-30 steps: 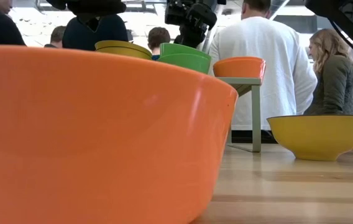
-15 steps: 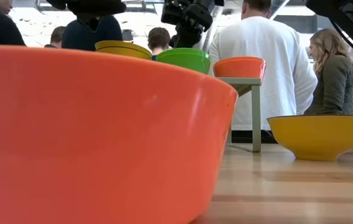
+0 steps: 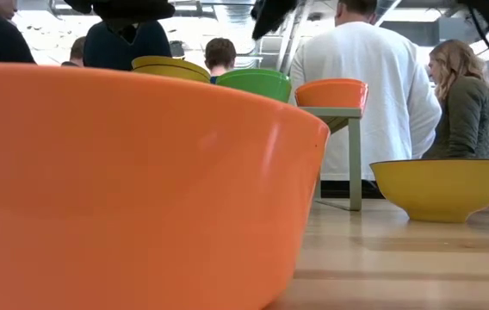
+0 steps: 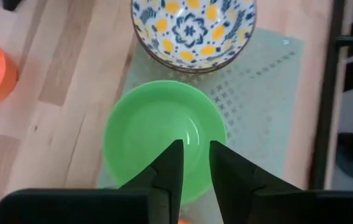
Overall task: Pick & Place Mini bowls
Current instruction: Stack the white patterned bowl on top of the white patterned bowl on the shelf
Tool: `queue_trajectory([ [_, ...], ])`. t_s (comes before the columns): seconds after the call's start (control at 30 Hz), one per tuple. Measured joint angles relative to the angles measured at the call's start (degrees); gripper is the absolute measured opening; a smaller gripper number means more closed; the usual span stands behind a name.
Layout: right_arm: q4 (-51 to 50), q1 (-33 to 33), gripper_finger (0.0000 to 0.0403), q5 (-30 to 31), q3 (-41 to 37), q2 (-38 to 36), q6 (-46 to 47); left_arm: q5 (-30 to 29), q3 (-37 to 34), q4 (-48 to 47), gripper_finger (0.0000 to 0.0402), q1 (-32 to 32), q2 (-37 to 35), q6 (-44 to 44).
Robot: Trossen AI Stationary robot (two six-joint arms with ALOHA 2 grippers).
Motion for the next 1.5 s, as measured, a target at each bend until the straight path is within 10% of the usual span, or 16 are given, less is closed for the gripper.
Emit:
queue_trajectory([
  [0.5,-3.7,11.0,0.0054,2.5,-6.8,-16.3,11.8,0.0,0.0,3.0,0.0085,0.0,0.0,-0.8],
  [1.0,37.5,23.0,0.0054,1.5,-70.5,-44.0,29.3,0.0,0.0,3.0,0.0085,0.0,0.0,-7.3],
  [1.5,47.9,39.1,0.0054,7.2,-82.6,-34.7,50.6,0.0,0.0,4.3,0.0085,4.8,0.0,-6.3],
])
